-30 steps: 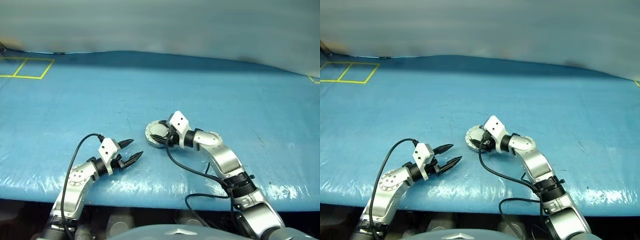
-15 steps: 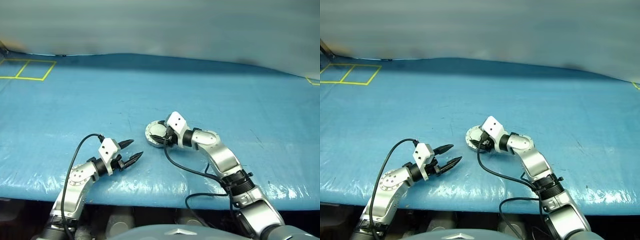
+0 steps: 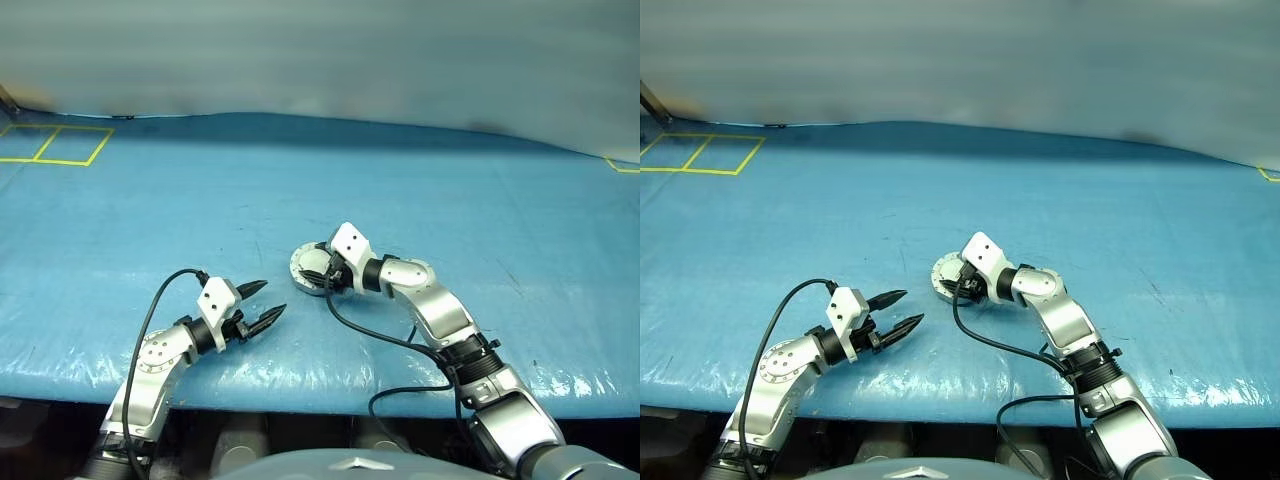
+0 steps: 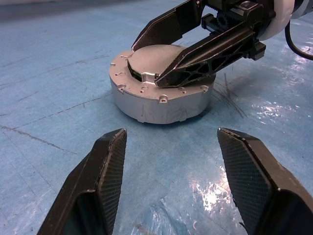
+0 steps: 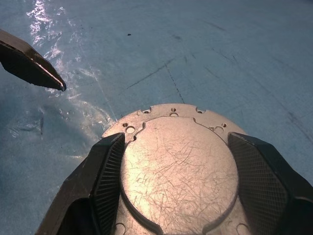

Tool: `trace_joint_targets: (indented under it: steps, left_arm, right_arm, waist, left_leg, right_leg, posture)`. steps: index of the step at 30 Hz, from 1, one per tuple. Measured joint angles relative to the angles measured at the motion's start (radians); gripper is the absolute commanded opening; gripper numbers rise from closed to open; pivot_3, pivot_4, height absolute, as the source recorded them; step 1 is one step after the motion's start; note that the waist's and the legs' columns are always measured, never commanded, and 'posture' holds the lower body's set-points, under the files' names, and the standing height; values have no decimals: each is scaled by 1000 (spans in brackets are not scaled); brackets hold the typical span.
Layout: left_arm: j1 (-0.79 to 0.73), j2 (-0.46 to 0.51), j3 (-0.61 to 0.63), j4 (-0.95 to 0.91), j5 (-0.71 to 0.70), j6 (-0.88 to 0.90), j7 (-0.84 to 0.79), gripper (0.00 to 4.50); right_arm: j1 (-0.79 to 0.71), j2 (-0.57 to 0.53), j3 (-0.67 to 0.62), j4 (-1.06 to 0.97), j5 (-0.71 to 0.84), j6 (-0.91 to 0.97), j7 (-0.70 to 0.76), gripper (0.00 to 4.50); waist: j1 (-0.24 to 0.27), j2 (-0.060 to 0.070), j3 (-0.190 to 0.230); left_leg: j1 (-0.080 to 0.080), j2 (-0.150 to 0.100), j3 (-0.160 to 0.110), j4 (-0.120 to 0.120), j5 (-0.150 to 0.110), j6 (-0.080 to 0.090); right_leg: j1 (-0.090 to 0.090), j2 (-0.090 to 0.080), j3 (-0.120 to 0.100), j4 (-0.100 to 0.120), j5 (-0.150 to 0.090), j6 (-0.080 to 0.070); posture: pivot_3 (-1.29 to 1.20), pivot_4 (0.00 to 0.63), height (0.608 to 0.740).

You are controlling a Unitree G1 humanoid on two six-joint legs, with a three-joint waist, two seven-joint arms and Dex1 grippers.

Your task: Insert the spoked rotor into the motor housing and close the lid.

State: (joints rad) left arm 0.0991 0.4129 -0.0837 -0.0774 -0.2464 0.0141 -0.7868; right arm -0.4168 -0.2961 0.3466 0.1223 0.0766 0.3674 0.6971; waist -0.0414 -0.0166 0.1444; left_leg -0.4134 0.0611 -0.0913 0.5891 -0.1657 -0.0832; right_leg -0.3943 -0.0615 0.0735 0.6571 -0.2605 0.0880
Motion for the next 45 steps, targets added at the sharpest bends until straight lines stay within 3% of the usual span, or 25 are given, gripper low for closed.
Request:
trace_joint_targets:
  steps: [4,7,15,23,36,37,39,45]
  left_arm:
    - [-27,-47,23,10,-8,29,65,3156]
    - [-104,-75,48,53,-9,29,114,2598]
    - [-258,-85,3,205,33,17,85,7]
    - [-329,-107,-47,306,61,-1,35,7]
    - [-342,-116,-72,307,70,39,-12,7]
    - [-341,-116,-72,306,69,39,-15,0]
    - [-340,-117,-76,298,69,39,-21,0]
    - [-325,-117,-81,268,68,39,-28,0]
  right_arm:
    - [1,-3,-1,0,0,0,0,3027]
    - [1,-5,-1,0,0,0,-1,3027]
    - [3,-5,0,-3,0,-1,2,3027]
    - [16,-6,-2,-21,0,-1,-3,3027]
    - [44,-9,-12,-44,0,-1,-20,3027]
    - [48,-9,-16,-49,0,0,-20,3772]
    - [57,-9,-29,-54,6,4,-24,4314]
    - [149,39,-176,-150,197,83,10,4462]
  waist:
    - [2,1,-1]
    - [3,1,-1]
    - [3,2,-4]
    - [3,2,-4]
    - [6,3,-6]
    - [6,3,-6]
    - [8,2,-7]
    - [21,3,-6]
  left_leg:
    - [0,0,0,0,0,0]
    - [0,0,0,1,0,0]
    - [0,0,0,1,0,0]
    - [0,0,0,0,2,3]
    - [-1,0,0,-3,0,0]
    - [-1,-1,0,-3,0,1]
    - [-2,-1,0,-3,0,1]
    - [-5,-1,-1,-8,0,6]
  right_leg:
    - [0,0,0,-1,0,0]
    - [0,0,0,-1,0,0]
    - [1,0,0,-1,0,0]
    - [1,0,-1,-2,0,0]
    - [5,0,-1,-12,0,0]
    - [6,0,-1,-13,0,0]
    - [6,0,-1,-14,0,0]
    - [2,1,-1,-15,1,2]
  posture:
    - [0,150,740]
    - [0,150,740]
    - [0,150,740]
    - [0,150,740]
    - [0,150,740]
    - [0,150,740]
    - [0,150,740]
    - [0,150,740]
